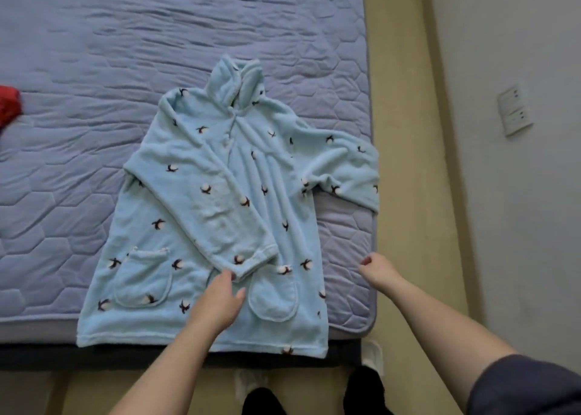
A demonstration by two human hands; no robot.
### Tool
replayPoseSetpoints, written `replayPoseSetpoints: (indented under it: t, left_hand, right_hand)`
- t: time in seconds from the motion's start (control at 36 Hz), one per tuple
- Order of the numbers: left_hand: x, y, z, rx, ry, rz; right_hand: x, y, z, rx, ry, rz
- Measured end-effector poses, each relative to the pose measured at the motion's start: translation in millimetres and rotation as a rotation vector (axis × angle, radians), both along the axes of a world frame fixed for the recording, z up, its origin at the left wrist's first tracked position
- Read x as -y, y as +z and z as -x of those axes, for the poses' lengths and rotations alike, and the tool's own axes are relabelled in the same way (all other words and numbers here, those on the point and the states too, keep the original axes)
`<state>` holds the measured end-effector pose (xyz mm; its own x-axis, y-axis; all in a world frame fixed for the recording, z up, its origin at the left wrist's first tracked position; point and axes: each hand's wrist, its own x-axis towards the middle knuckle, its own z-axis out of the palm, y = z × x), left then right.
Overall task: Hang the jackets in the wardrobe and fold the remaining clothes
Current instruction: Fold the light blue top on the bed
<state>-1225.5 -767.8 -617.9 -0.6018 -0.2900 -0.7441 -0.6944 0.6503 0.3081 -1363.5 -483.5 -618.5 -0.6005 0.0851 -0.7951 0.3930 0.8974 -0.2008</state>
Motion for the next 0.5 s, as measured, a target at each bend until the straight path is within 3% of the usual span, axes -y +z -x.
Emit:
replayPoseSetpoints:
  t: [0.14, 0.39, 0.5]
  left_hand:
    - [-15.2, -1.4, 82.8, -0.01, -0.03, -0.018]
    - [-73.9, -59.9, 252.5, -0.102, 0.095, 0.012]
    - [-110.6, -86.3, 299.3, -0.113, 0.095, 0.043]
  right_hand:
    - [-2.3, 2.2, 100.9, 0.013, 0.194, 0.0]
    - [8.9, -67.7, 316.4, -0.254, 0.418, 0.103]
    - [14.7, -103.0, 357.3, -0.129, 0.603, 0.119]
